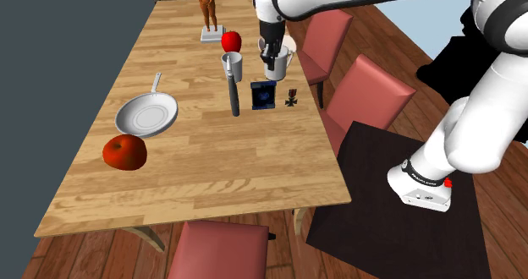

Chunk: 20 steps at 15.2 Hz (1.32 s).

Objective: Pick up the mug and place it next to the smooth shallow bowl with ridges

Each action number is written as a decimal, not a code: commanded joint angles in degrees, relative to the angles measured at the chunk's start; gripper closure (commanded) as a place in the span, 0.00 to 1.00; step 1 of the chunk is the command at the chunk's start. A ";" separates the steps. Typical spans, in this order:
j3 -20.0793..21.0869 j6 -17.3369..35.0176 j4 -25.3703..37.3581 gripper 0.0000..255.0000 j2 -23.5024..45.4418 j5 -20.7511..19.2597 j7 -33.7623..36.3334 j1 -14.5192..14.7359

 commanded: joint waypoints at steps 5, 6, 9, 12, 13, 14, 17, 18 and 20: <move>-3.21 0.67 0.65 1.00 0.74 0.48 -7.82 -4.48; -3.74 0.65 1.08 1.00 1.07 0.56 -9.09 -5.22; -5.24 0.47 2.82 1.00 2.37 0.84 -12.88 -7.44; -6.67 0.06 5.28 1.00 4.18 1.20 -16.62 -9.67; -7.13 -0.13 6.27 1.00 4.90 1.33 -17.85 -10.42; -7.57 -0.35 7.34 1.00 5.68 1.48 -19.08 -11.17; -8.81 -1.24 11.14 1.00 8.38 1.99 -22.71 -13.49; -9.18 -1.61 12.62 1.00 9.41 2.18 -23.89 -14.28; -9.89 -2.51 15.92 1.00 11.69 2.60 -26.23 -15.89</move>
